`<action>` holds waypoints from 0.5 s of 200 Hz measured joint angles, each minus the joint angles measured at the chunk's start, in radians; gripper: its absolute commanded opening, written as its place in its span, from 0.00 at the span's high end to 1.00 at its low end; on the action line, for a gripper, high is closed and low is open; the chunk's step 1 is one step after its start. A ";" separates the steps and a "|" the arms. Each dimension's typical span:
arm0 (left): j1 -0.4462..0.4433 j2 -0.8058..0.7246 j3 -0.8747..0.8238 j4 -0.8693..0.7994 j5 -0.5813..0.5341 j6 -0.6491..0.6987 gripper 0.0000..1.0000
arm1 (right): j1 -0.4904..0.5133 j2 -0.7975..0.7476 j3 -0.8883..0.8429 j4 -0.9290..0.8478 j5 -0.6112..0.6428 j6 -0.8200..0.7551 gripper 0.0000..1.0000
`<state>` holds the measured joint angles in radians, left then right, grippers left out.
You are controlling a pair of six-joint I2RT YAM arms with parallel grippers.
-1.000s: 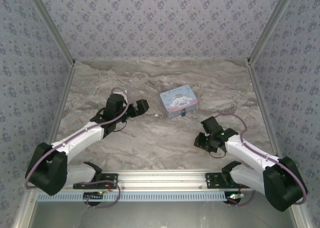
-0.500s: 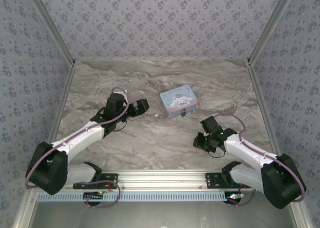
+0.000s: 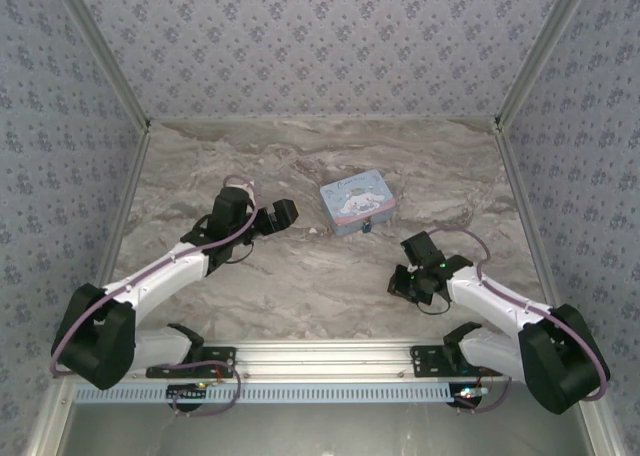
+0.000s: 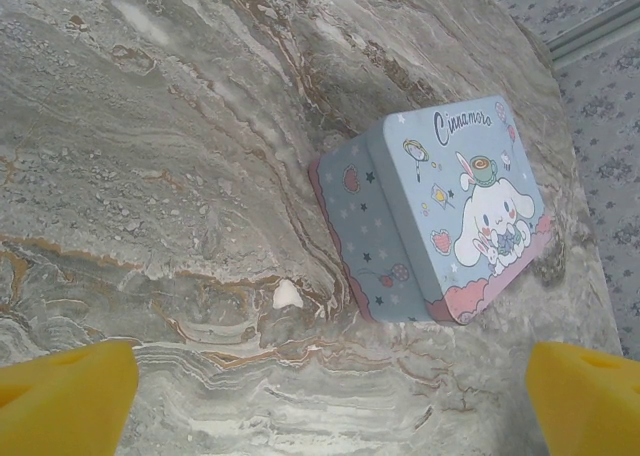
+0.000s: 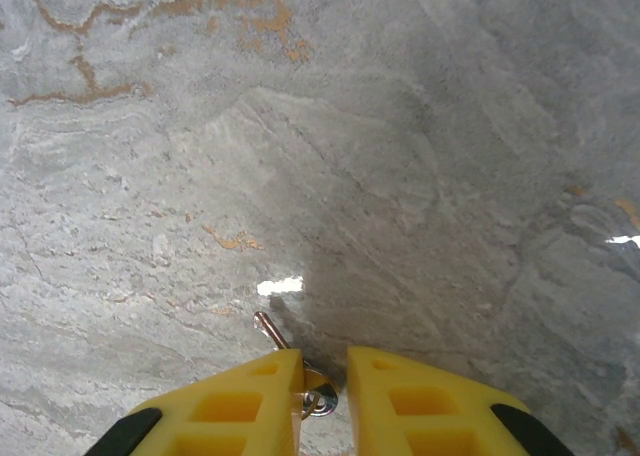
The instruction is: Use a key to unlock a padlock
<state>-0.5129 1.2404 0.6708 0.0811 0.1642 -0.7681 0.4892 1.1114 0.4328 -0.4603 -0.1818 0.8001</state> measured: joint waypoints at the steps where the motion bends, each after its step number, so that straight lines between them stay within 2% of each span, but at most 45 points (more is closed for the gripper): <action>1: 0.000 0.000 0.000 0.000 0.000 0.000 0.01 | 0.000 0.000 0.000 0.000 0.000 0.000 0.79; 100: 0.000 0.000 0.000 -0.002 -0.004 0.000 0.01 | 0.026 0.033 0.034 -0.023 0.016 -0.004 0.77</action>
<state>-0.5129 1.2404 0.6708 0.0792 0.1600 -0.7677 0.5152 1.1446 0.4664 -0.4828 -0.1661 0.7963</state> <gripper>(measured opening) 0.994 0.221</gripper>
